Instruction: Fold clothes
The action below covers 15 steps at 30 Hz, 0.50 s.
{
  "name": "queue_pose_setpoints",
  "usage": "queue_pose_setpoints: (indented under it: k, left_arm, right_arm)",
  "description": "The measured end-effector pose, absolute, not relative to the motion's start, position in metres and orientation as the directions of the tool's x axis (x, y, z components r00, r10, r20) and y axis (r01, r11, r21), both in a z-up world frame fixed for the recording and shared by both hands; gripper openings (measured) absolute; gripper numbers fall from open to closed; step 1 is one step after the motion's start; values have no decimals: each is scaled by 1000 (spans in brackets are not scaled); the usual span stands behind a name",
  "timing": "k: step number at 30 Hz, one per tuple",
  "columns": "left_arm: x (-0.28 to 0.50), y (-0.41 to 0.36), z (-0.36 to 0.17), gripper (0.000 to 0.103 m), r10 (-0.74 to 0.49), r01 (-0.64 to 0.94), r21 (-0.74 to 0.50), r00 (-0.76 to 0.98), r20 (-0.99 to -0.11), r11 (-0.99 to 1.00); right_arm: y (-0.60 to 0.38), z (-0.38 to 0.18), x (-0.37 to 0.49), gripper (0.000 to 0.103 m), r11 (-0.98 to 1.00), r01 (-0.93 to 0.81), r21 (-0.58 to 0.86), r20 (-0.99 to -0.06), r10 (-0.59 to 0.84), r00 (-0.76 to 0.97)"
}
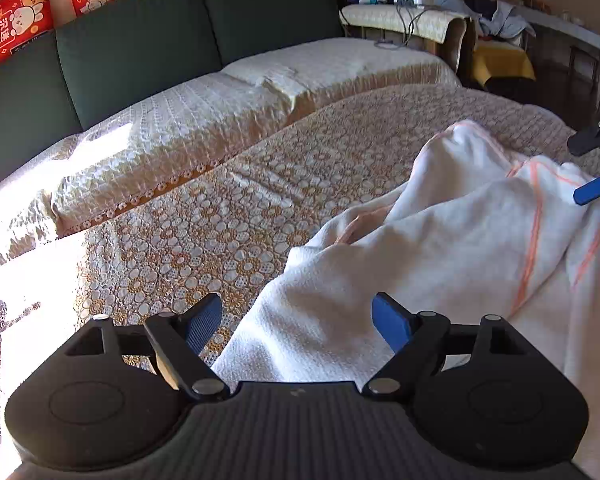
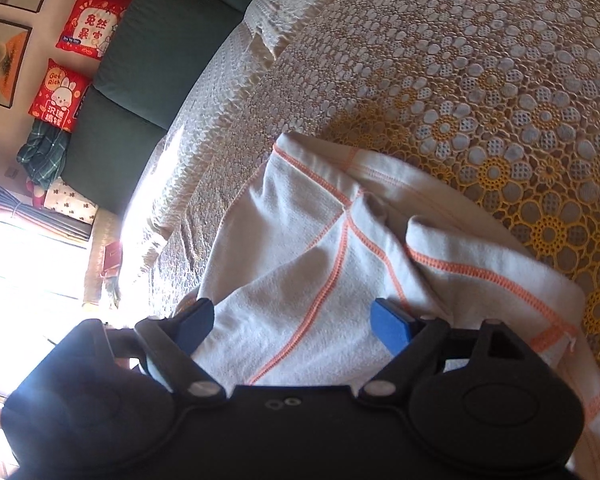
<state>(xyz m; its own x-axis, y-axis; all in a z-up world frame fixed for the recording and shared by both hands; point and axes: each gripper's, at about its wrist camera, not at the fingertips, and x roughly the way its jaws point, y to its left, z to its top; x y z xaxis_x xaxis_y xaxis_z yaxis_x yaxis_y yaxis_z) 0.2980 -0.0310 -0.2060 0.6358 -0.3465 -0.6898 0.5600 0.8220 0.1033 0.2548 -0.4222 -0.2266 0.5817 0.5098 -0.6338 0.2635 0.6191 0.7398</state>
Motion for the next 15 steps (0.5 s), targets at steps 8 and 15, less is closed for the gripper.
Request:
queue_pose_setpoints:
  k: [8, 15]
  left_arm:
    - [191, 42, -177, 83, -369, 462, -57, 622, -690, 885]
    - [117, 71, -198, 84, -341, 314, -185, 574, -744, 931]
  right_arm:
    - [-438, -185, 166, 103, 717, 180, 674, -669, 488, 561]
    - [-449, -195, 88, 103, 674, 299, 675, -690, 434, 579]
